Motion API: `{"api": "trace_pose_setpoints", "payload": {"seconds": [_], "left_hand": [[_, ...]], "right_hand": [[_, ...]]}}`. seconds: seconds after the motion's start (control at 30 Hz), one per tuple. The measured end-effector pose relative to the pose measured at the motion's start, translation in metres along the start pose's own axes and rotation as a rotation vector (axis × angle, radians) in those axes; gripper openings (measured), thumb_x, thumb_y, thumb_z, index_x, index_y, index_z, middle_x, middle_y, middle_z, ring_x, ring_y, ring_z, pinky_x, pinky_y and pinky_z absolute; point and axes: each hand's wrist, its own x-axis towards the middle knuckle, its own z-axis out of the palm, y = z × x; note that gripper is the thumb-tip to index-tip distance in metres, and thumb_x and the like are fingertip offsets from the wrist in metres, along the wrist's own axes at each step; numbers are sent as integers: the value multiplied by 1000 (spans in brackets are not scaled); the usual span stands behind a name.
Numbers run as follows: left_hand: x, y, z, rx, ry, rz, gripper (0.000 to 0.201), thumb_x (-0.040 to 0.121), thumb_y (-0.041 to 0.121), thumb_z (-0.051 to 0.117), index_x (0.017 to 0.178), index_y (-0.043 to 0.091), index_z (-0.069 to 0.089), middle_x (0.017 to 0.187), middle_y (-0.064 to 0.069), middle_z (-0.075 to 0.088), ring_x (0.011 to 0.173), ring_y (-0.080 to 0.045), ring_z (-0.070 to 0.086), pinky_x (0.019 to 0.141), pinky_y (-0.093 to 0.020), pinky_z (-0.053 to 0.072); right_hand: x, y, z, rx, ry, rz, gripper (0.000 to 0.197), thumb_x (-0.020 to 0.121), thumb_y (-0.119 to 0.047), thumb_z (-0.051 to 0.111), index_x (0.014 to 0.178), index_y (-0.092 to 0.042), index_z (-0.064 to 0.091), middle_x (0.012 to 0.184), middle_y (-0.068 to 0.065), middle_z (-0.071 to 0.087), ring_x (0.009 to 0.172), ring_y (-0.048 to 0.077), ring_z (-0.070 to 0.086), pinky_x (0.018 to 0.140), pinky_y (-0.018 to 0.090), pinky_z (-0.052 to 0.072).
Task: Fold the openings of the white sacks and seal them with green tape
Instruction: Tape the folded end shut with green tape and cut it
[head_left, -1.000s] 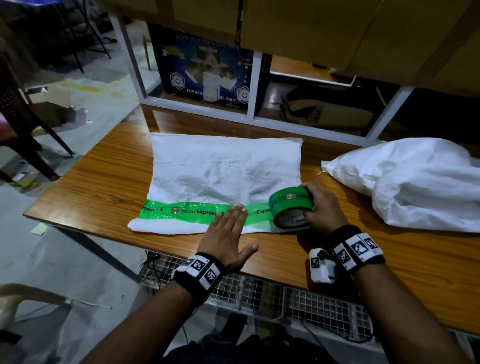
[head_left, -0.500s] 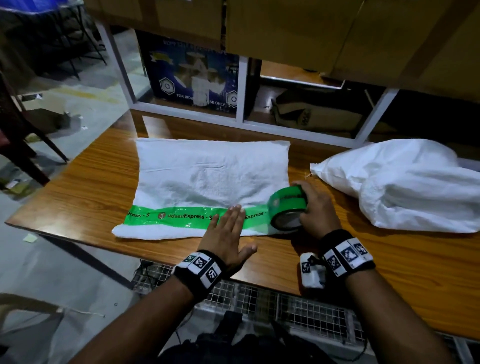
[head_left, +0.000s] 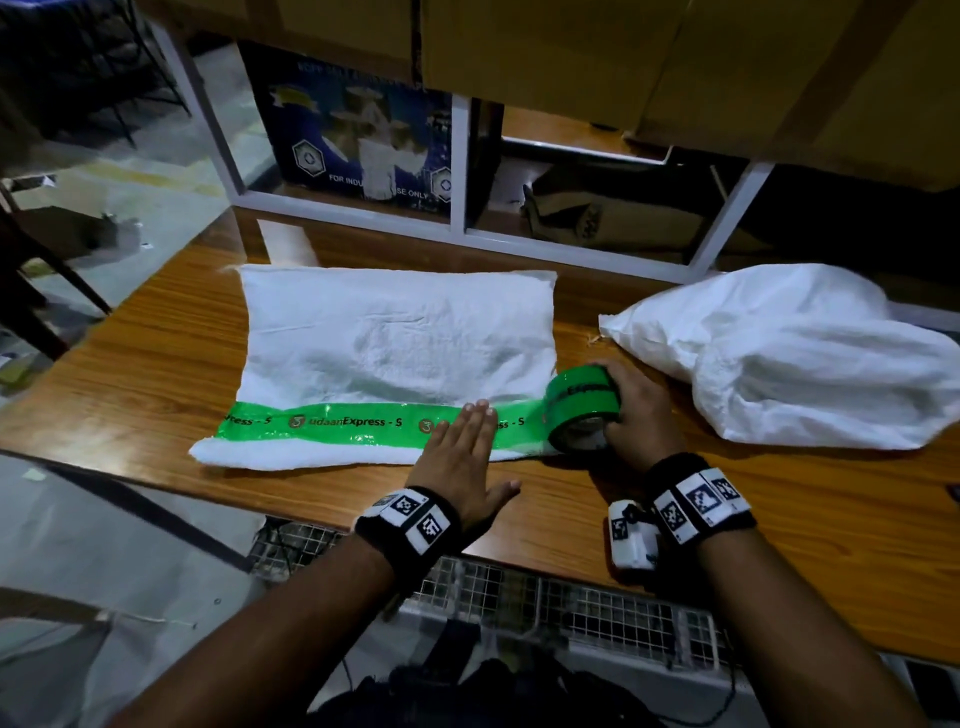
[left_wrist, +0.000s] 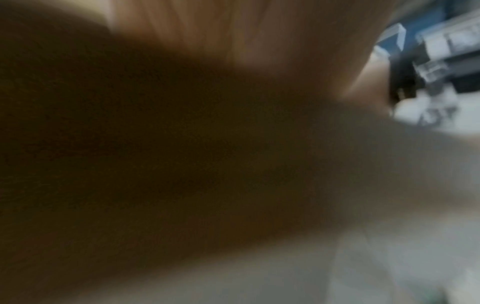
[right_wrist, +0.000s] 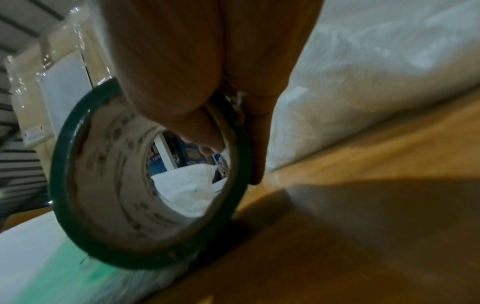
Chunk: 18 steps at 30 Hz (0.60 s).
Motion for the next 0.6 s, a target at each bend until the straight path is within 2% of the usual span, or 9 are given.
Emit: {"api": "trace_pose_setpoints", "payload": {"seconds": [0.07, 0.17, 0.3, 0.43, 0.53, 0.6], "left_hand": [[-5, -1, 1, 17, 21, 7, 92, 93, 71, 15, 156, 10, -14, 164, -6, -19, 151, -19, -17, 124, -41, -4], [-5, 2, -5, -19, -15, -21, 94, 91, 73, 14, 156, 11, -13, 164, -6, -20, 151, -19, -18, 124, -44, -3], [3, 18, -18, -89, -72, -46, 92, 94, 71, 17, 156, 11, -13, 163, -6, -20, 151, -20, -18, 123, -44, -5], [13, 33, -33, -231, -99, 2, 81, 101, 61, 21, 157, 10, -9, 165, -6, -14, 152, -20, -11, 123, -42, 0], [21, 35, -34, -255, -108, 2, 77, 102, 57, 22, 158, 10, -6, 166, -8, -9, 153, -21, -7, 124, -44, 4], [25, 36, -29, -227, -126, -1, 77, 103, 56, 23, 158, 10, -5, 166, -8, -8, 153, -21, -7, 124, -44, 4]], "right_hand": [[2, 9, -9, -56, -24, 8, 78, 61, 15, 68, 131, -17, 55, 127, 11, 58, 118, 29, 55, 98, 36, 46], [-4, 17, -13, -88, -4, 12, 77, 60, 10, 74, 130, -17, 56, 123, 12, 57, 113, 32, 55, 97, 40, 48], [-9, 28, -14, 22, 0, 74, 80, 64, -1, 82, 134, -26, 51, 129, 8, 58, 115, 24, 57, 98, 42, 51], [-16, 30, -16, 62, -75, 114, 73, 74, -2, 74, 136, -29, 47, 125, 7, 63, 112, 23, 60, 94, 38, 51], [-14, 28, -14, 46, -91, 112, 73, 74, -2, 73, 136, -31, 47, 124, 5, 63, 113, 23, 60, 93, 35, 50], [-11, 26, -10, 11, -99, 123, 74, 72, 0, 73, 137, -28, 48, 126, 7, 61, 113, 25, 59, 91, 29, 46]]}}
